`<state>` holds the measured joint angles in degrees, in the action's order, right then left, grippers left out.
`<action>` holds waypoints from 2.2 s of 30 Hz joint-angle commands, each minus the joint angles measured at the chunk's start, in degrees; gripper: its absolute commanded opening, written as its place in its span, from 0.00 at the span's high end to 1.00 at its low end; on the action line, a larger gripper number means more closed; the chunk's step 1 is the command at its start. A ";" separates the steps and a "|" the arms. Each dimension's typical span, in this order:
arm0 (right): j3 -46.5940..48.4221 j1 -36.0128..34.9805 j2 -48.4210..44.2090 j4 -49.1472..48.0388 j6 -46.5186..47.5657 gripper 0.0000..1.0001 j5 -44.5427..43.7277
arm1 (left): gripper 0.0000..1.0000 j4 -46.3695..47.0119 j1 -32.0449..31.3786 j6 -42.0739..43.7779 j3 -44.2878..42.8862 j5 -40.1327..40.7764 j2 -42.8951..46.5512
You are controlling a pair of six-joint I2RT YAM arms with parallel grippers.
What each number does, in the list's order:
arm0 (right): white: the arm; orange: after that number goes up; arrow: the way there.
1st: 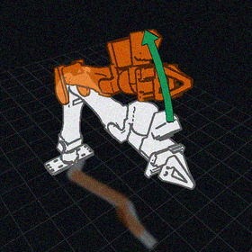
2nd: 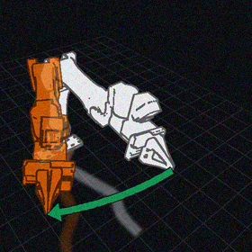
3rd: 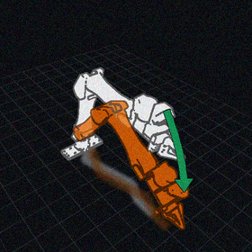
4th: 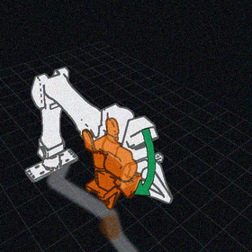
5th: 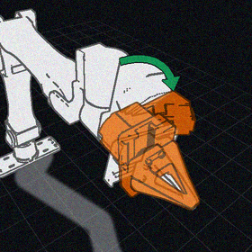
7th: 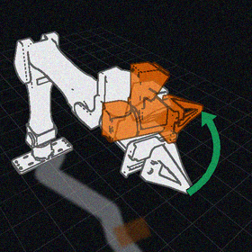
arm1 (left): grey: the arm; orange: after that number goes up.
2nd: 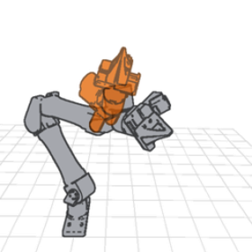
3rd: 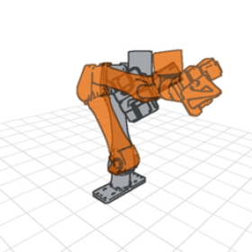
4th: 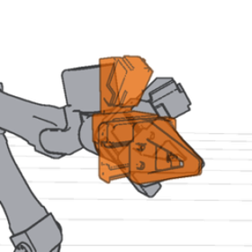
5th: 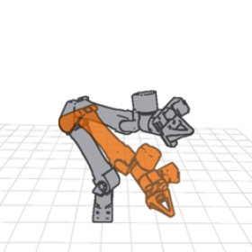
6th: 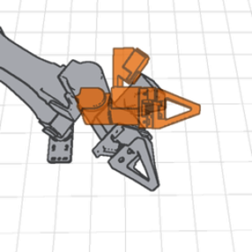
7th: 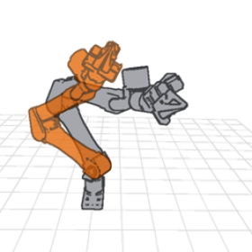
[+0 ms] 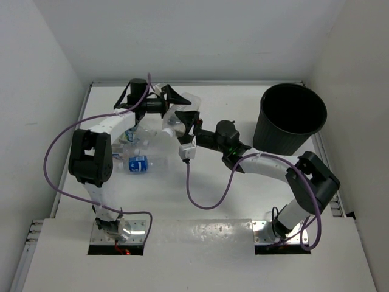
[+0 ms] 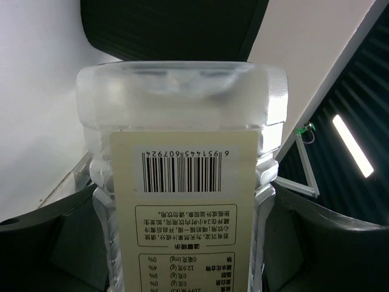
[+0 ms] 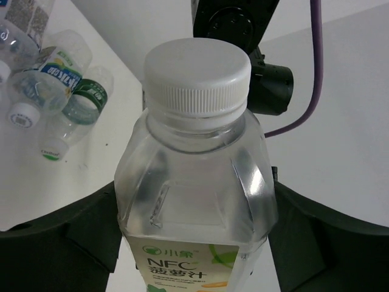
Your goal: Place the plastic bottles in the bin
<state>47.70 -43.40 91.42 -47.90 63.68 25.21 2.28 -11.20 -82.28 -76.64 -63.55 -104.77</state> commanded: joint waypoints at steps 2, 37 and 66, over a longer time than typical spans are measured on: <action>4.15 -0.28 -3.08 7.35 2.50 0.25 -0.33 | 0.93 -3.58 -0.93 4.74 -2.01 1.40 3.69; 36.51 36.61 -28.22 62.05 -66.22 1.00 -33.40 | 0.00 -18.63 16.39 56.52 -18.90 33.84 9.85; 4.50 50.52 -26.99 28.91 -74.40 0.19 -22.57 | 0.00 -42.23 11.04 96.30 -11.60 32.87 14.77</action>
<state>50.30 7.49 64.10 -15.05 -12.99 3.01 -29.54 2.37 -3.95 -86.76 -28.01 -92.03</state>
